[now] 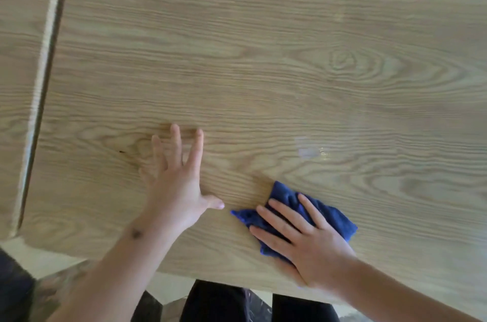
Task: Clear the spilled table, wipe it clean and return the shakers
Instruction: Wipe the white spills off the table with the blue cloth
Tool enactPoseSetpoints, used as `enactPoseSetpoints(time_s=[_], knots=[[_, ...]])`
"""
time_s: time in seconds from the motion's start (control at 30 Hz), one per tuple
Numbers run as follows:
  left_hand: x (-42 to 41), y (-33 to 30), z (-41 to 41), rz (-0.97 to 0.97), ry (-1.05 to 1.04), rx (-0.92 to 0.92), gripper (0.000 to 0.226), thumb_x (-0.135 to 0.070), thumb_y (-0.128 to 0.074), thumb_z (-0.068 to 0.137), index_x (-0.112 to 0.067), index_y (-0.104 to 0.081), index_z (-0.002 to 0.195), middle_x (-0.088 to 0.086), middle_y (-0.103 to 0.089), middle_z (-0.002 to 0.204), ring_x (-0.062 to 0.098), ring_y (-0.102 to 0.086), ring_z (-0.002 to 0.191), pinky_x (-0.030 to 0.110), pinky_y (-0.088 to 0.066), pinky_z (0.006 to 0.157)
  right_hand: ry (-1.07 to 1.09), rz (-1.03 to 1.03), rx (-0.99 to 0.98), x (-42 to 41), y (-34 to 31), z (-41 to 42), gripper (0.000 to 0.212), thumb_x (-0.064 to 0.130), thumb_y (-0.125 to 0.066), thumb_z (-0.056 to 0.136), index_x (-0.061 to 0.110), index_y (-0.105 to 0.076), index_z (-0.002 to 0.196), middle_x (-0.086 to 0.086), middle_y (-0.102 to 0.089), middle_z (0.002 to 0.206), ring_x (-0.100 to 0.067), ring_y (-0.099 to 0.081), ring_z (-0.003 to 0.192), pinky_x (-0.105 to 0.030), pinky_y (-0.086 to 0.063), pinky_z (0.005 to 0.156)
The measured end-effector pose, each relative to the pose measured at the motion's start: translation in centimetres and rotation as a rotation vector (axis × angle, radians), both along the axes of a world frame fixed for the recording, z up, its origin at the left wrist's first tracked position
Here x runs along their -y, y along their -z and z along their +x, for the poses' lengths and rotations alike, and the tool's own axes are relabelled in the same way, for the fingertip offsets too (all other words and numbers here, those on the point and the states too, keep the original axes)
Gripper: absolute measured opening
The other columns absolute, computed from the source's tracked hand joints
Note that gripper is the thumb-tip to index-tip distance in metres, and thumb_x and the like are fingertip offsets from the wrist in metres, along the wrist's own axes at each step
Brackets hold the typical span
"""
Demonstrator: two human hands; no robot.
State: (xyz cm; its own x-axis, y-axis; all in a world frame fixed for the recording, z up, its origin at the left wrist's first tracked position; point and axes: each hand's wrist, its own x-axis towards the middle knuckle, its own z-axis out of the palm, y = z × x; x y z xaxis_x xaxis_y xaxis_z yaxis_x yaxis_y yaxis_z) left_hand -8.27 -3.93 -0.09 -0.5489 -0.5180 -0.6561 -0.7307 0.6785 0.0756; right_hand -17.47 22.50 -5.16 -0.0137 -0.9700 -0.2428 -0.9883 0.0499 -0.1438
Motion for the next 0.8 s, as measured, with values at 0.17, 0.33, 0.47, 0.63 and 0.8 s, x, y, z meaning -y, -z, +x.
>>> enactPoseSetpoints(time_s=[0.17, 0.33, 0.47, 0.63, 0.8], knots=[[0.1, 0.2, -0.6, 0.005, 0.003, 0.035, 0.148, -0.067, -0.081, 0.057, -0.037, 0.030, 0.150, 0.004, 0.044, 0.155, 0.042, 0.027, 0.147, 0.075, -0.023, 0.109, -0.094, 0.017, 0.040, 0.2, 0.1, -2.8, 0.060, 0.056, -0.042, 0.097, 0.038, -0.035, 0.154, 0.005, -0.031, 0.162, -0.018, -0.027, 0.151, -0.055, -0.021, 0.119], [0.3, 0.5, -0.9, -0.004, -0.001, 0.027, 0.151, -0.063, -0.085, 0.054, -0.036, 0.028, 0.150, 0.006, 0.039, 0.157, 0.044, 0.025, 0.147, 0.077, -0.027, 0.105, 0.168, -0.079, -0.015, 7.1, 0.0, -13.8, 0.057, 0.055, -0.032, 0.100, 0.036, -0.033, 0.154, 0.001, -0.030, 0.163, -0.024, -0.027, 0.151, -0.057, -0.021, 0.120], [0.2, 0.6, -0.9, -0.014, 0.017, 0.028, 0.154, -0.064, -0.086, 0.049, -0.036, 0.025, 0.151, 0.008, 0.033, 0.160, 0.047, 0.020, 0.147, 0.077, -0.029, 0.104, 0.489, -0.109, -0.103, 13.6, 0.3, -24.7, 0.057, 0.053, -0.028, 0.100, 0.037, -0.027, 0.155, 0.002, -0.023, 0.166, -0.024, -0.017, 0.153, -0.054, -0.011, 0.123], [0.2, 0.7, -1.3, -0.007, -0.006, 0.031, 0.155, -0.057, -0.090, 0.049, -0.036, 0.025, 0.152, 0.008, 0.035, 0.159, 0.045, 0.022, 0.147, 0.079, -0.027, 0.103, 0.813, -0.199, -0.116, 17.0, 0.2, -27.9, 0.060, 0.053, -0.024, 0.096, 0.035, -0.032, 0.153, 0.008, -0.038, 0.157, -0.022, -0.030, 0.146, -0.048, -0.018, 0.122], [0.2, 0.6, -1.5, 0.004, -0.013, 0.041, 0.157, -0.052, -0.092, 0.049, -0.035, 0.024, 0.152, 0.011, 0.034, 0.160, 0.048, 0.024, 0.146, 0.079, -0.019, 0.105, 0.940, -0.210, -0.044, 15.8, 0.3, -23.8, 0.062, 0.048, -0.024, 0.097, 0.029, -0.030, 0.156, 0.002, -0.024, 0.165, -0.021, -0.016, 0.154, -0.051, -0.006, 0.125]])
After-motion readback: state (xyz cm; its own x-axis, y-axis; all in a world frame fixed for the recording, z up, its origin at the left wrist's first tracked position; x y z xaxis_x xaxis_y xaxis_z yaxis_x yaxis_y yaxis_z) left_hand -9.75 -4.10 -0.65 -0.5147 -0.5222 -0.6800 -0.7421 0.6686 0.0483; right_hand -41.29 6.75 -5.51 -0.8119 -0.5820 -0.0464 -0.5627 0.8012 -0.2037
